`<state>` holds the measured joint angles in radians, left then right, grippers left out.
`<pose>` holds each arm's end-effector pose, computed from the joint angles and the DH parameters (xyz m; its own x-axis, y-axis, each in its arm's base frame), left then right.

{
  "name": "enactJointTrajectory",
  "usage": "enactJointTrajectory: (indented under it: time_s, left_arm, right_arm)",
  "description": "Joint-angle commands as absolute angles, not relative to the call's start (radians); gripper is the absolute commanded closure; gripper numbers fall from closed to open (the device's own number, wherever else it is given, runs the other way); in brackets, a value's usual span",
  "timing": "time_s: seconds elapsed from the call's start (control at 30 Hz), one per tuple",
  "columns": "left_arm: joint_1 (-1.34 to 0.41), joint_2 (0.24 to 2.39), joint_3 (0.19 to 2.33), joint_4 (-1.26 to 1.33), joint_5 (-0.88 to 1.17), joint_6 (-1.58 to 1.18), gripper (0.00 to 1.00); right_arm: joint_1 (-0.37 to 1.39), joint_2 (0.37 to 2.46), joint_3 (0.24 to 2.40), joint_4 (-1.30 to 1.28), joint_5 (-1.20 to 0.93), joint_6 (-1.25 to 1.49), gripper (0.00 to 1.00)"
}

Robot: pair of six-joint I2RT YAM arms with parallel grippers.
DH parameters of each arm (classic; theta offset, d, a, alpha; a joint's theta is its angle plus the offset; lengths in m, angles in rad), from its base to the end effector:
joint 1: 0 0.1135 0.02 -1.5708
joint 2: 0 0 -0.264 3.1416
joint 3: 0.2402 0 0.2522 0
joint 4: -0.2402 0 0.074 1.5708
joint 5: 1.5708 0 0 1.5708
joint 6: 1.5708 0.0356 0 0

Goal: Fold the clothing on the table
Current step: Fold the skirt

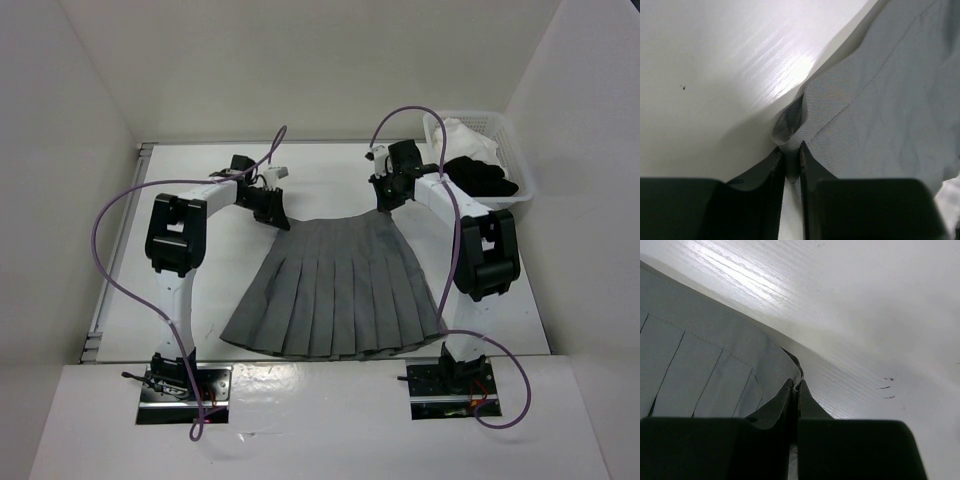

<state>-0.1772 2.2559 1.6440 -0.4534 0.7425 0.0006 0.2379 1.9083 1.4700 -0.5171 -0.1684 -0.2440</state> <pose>0.4589 -0.1066 0.1386 -0.8610 0.1546 -0.4846 0.4527 0.6674 -0.5913 0.4045 0.1042 0.2239 -0.6912 -0.4127 -0.5932 -0.5084 0.8611 -0.0067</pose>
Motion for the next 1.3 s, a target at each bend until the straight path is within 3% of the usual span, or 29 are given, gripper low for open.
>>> enactJointTrajectory:
  time_s: [0.0,0.17,0.5,1.27]
  left_arm:
    - [-0.172,2.295,1.631,-0.500,0.747,0.028,0.79]
    - [-0.138,2.273,1.631,-0.491,0.718,0.009,0.99]
    - [-0.063,2.175,1.701,-0.523,0.667,0.028,1.00]
    - [-0.060,2.174,1.899,-0.586,0.658,0.067,1.00]
  right_arm:
    - [0.245,1.853,1.468,-0.492,-0.170,-0.247,1.00]
    - [0.245,1.853,1.468,-0.492,-0.170,-0.256,1.00]
    - [0.264,1.934,1.546,-0.492,-0.158,-0.265,1.00]
    - [0.311,2.048,1.773,-0.413,-0.086,-0.313,1.00]
